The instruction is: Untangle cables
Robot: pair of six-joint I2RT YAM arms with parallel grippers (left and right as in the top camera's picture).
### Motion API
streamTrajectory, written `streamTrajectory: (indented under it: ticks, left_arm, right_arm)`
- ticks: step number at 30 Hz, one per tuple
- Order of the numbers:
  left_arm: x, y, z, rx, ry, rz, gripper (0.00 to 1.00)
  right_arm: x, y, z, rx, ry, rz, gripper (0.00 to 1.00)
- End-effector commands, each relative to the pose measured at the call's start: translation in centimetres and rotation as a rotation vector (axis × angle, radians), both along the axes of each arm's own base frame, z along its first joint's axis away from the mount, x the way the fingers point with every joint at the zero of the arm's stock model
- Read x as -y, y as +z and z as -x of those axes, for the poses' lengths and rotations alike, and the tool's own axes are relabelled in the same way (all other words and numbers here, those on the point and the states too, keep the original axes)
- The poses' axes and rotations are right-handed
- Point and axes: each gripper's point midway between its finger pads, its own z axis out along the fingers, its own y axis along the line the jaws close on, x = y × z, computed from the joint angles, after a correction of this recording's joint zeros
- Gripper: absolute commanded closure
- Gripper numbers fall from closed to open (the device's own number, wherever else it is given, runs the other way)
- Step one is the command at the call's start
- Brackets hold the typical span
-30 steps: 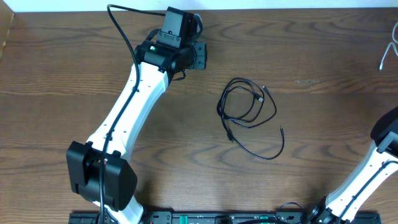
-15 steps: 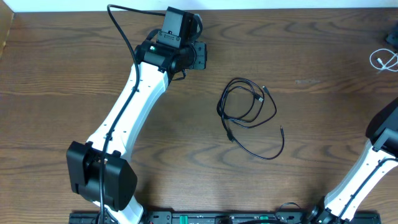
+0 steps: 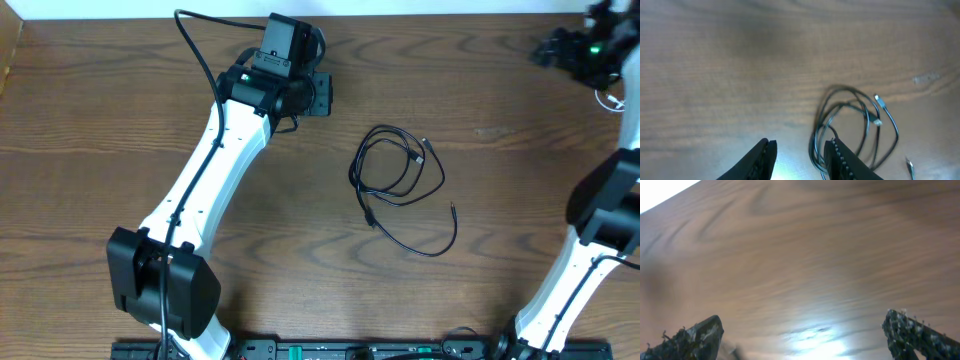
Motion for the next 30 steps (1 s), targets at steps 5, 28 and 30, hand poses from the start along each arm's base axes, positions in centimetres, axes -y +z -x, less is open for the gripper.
streamTrajectory:
  ticks: [5, 28, 30]
  left_arm:
    - [2.8, -2.3, 4.4, -0.261, -0.018, 0.151, 0.63]
    - [6.4, -13.3, 10.1, -0.394, 0.110, 0.021, 0.60]
    - [6.9, -14.0, 10.4, -0.403, 0.099, 0.013, 0.60]
  right_arm:
    - [-8.4, 0.3, 1.2, -0.047, 0.231, 0.041, 0.01]
    - [-8.7, -0.2, 1.6, -0.085, 0.221, 0.086, 0.01]
    - [-8.7, -0.2, 1.7, -0.086, 0.221, 0.086, 0.01]
